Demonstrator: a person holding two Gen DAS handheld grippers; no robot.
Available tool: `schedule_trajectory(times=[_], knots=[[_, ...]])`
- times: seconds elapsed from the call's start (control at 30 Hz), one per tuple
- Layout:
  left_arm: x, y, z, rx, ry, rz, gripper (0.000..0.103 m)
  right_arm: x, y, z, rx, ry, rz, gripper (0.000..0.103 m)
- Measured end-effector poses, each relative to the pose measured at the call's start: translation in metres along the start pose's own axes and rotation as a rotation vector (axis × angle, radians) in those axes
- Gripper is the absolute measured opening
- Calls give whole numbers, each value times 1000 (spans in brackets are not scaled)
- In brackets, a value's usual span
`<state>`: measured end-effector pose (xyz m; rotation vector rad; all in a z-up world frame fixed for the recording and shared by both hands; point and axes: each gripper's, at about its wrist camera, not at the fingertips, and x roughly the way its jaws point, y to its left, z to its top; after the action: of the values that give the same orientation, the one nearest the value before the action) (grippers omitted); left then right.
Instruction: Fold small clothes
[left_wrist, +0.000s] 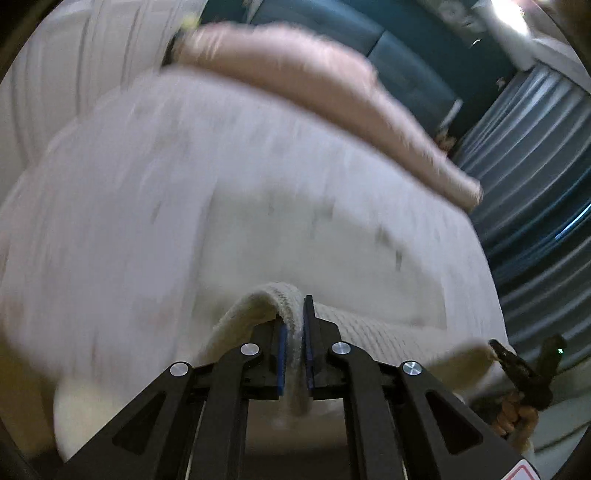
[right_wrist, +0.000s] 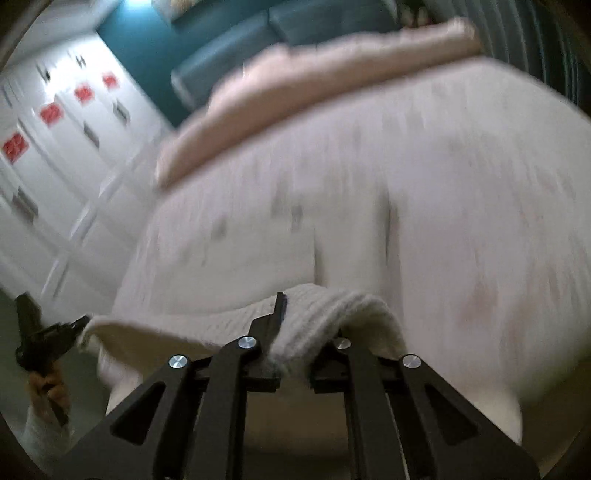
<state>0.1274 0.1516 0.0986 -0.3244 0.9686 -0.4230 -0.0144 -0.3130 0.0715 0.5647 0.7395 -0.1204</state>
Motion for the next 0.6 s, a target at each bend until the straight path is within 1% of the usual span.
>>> schedule_trajectory(times=[0.03, 0.07, 0.1, 0.13, 0.17, 0.2, 0.23, 0.27, 0.3, 0.33, 0.37, 0.4, 0.43, 0.47, 0.5, 0.57, 0.6], knots=[[14, -2, 23, -32, -61, -10, 18, 13, -1, 20, 45, -68, -40, 19], [23, -2, 37, -52, -85, -8, 21, 18, -1, 29, 88, -114, -51, 24], [31, -3, 49, -94, -110, 61, 27, 20, -1, 35, 131, -169, -58, 39], [31, -4, 52, -114, -120, 92, 42, 15, -1, 41, 177, -237, -72, 52], [30, -6, 57, -126, -145, 96, 51, 8, -2, 41, 223, -298, -68, 58], [26, -8, 57, -127, -168, 95, 69, 1, -5, 37, 244, -319, -49, 64], [20, -6, 56, -128, -196, 112, 76, -2, -7, 34, 263, -327, -23, 67], [13, -4, 48, -119, -237, 136, 82, -2, -8, 27, 265, -304, -6, 67], [8, -2, 38, -101, -246, 146, 87, 0, -13, 24, 247, -275, -12, 67], [10, 3, 22, -73, -217, 176, 87, 5, -14, 13, 204, -224, -60, 67], [13, 11, 9, -62, -184, 199, 87, 6, -15, -1, 175, -195, -97, 67], [21, 22, -6, -64, -133, 219, 87, 11, -16, -12, 149, -162, -137, 67], [28, 29, -15, -74, -100, 227, 87, 15, -22, -21, 139, -131, -165, 67], [41, 44, -32, -112, -34, 229, 87, 21, -31, -34, 157, -89, -192, 67], [48, 57, -43, -146, 10, 225, 87, 25, -38, -45, 183, -58, -203, 67], [64, 79, -63, -231, 72, 220, 87, 36, -53, -61, 240, -7, -210, 67], [70, 85, -69, -263, 84, 210, 87, 39, -56, -66, 260, 11, -213, 67]])
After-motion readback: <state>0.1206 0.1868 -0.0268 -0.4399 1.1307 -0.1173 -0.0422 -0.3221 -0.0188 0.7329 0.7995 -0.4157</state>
